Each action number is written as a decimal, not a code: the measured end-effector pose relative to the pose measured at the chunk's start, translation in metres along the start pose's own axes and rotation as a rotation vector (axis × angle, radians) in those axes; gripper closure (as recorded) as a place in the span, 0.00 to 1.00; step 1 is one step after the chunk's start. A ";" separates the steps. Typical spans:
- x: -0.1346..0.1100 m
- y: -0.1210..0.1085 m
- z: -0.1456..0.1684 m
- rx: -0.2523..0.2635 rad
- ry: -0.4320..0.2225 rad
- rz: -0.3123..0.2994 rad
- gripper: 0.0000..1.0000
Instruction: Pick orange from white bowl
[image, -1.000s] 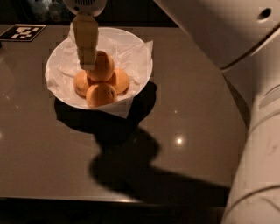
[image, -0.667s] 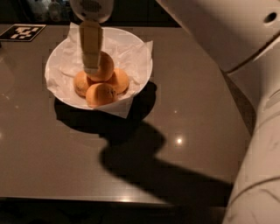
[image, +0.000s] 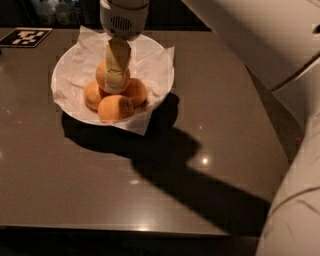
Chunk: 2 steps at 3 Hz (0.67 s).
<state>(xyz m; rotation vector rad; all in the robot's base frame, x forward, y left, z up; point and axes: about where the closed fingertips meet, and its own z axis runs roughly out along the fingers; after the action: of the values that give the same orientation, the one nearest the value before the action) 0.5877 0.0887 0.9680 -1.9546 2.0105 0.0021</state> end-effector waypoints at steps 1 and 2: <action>0.004 -0.001 0.005 -0.018 -0.002 0.017 0.09; 0.005 -0.003 0.009 -0.035 -0.008 0.022 0.15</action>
Offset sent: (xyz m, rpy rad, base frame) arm 0.0033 -0.0086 -0.0159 -0.0025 0.0842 -0.0091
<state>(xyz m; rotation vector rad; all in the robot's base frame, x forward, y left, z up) 0.5926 0.0861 0.9586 -1.9504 2.0399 0.0497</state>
